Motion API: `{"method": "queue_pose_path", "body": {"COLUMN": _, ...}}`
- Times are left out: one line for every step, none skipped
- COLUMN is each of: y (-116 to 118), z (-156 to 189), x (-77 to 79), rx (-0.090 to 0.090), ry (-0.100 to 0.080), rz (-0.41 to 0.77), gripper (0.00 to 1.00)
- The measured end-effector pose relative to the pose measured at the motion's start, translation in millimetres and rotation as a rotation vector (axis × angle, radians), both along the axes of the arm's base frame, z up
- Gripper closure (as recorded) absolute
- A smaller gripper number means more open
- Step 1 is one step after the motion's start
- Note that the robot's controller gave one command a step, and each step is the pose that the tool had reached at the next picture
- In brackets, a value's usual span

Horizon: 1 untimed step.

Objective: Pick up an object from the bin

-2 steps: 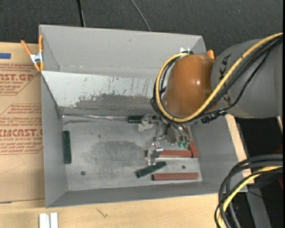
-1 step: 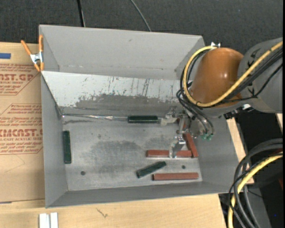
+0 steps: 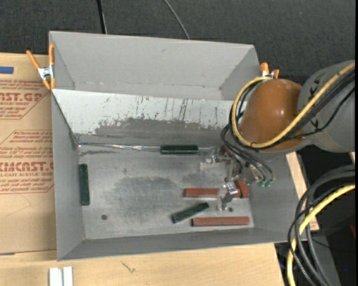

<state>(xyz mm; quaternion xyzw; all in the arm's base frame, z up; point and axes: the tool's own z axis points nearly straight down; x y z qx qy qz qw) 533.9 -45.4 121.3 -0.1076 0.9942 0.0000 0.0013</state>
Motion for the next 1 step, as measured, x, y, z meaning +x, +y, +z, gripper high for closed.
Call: {"method": "queue_pose_path", "body": {"y": -33.4, "z": -42.8, "x": -6.4, "rx": 0.001, "ry": 0.001, "rz": -0.189, "gripper": 0.0}}
